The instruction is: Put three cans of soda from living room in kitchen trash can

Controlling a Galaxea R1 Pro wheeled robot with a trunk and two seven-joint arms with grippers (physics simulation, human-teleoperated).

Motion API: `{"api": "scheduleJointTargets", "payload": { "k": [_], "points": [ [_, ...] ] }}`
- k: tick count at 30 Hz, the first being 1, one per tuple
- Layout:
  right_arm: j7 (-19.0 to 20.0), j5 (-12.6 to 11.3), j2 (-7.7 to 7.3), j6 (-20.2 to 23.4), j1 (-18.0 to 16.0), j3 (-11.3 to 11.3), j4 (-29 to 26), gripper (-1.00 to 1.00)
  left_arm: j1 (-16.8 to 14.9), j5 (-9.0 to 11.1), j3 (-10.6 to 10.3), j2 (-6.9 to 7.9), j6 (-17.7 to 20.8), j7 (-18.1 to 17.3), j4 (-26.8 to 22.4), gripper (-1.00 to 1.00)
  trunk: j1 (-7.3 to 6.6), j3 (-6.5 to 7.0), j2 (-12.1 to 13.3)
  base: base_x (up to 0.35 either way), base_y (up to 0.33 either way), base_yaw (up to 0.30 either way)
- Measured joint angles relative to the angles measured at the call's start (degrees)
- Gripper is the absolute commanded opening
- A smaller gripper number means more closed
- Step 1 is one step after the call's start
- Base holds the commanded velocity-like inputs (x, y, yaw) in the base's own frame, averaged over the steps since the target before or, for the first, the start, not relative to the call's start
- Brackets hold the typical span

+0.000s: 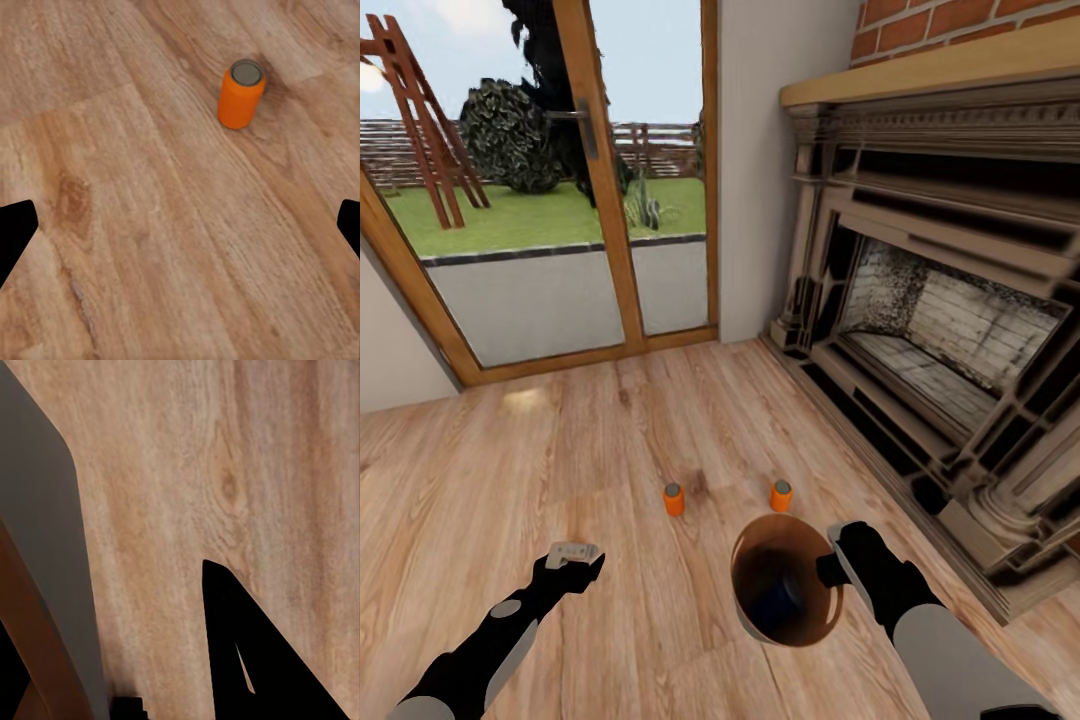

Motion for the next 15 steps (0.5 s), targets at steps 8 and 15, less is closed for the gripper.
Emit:
{"api": "scheduleJointTargets", "payload": {
  "k": [8, 15],
  "points": [
    [0.0, 0.3, 0.07, 0.0, 0.0, 0.0, 0.0, -1.0, 0.0, 0.0, 0.1, 0.0, 0.0, 0.0, 0.0, 1.0, 0.0, 0.08, 0.0, 0.093, 0.047, -0.079],
    [0.0, -0.2, 0.55, 0.0, 0.0, 0.0, 0.0, -1.0, 0.0, 0.0, 0.0, 0.0, 0.1, -0.1, 0.0, 1.0, 0.0, 0.11, 0.0, 0.207, 0.129, -0.025]
  ]
}}
